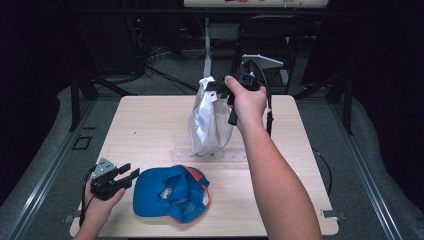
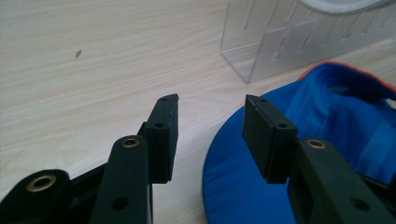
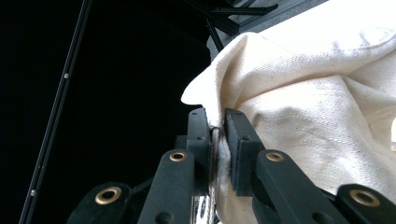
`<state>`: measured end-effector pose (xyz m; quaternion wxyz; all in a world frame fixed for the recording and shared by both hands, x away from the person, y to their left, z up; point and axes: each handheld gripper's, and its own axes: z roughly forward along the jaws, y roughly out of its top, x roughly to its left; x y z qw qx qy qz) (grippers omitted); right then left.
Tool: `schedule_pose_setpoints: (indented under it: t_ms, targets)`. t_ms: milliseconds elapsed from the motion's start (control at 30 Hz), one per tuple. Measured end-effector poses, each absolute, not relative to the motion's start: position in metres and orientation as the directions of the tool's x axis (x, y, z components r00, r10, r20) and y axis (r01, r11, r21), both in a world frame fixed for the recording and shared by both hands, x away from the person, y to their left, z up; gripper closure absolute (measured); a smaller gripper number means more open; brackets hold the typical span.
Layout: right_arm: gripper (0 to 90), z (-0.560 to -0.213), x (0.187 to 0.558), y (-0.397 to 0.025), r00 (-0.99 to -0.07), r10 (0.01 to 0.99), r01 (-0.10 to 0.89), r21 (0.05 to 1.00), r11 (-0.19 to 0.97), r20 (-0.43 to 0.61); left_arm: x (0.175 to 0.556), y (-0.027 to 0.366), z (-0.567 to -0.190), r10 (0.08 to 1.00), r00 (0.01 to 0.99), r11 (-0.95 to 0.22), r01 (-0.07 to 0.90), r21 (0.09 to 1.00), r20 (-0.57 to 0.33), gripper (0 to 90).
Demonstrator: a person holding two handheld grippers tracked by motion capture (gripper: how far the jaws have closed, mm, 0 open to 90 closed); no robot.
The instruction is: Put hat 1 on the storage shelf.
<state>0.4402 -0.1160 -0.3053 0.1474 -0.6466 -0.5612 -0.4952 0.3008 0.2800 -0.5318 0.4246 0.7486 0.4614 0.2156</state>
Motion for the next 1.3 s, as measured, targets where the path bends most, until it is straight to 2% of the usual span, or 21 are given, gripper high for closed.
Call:
schedule_pose_setpoints:
  t_ms: [200,367,500,733,1033,1167,1300]
  targets:
    - [81.3,-0.312,0.442,-0.113,-0.119,0.576,0.870,0.364,-0.332,0.809,0.302,0.255,-0.523,0.831,0.552,-0.252,0.486,0.837,-0.070,57.2]
    - [81.2,-0.318,0.444,-0.113,-0.109,0.578,0.871,0.358,-0.336,0.809,0.310,0.215,-0.508,0.785,0.619,-0.316,0.426,0.848,-0.019,55.5]
    - [81.2,-0.318,0.443,-0.112,-0.117,0.575,0.874,0.359,-0.328,0.810,0.314,0.191,-0.500,0.771,0.637,-0.347,0.389,0.854,0.023,53.4]
    - [81.1,-0.318,0.442,-0.108,-0.130,0.573,0.876,0.364,-0.317,0.809,0.325,0.149,-0.493,0.735,0.677,-0.385,0.363,0.848,0.044,51.5]
    - [81.1,-0.317,0.439,-0.107,-0.139,0.570,0.877,0.367,-0.308,0.810,0.331,0.123,-0.496,0.727,0.681,-0.426,0.346,0.836,0.089,51.9]
    - [81.0,-0.318,0.439,-0.107,-0.141,0.569,0.877,0.369,-0.308,0.810,0.334,0.115,-0.498,0.732,0.675,-0.425,0.350,0.835,0.089,54.8]
    - [81.0,-0.319,0.438,-0.107,-0.138,0.566,0.877,0.366,-0.312,0.813,0.335,0.108,-0.497,0.722,0.684,-0.445,0.342,0.828,0.105,71.3]
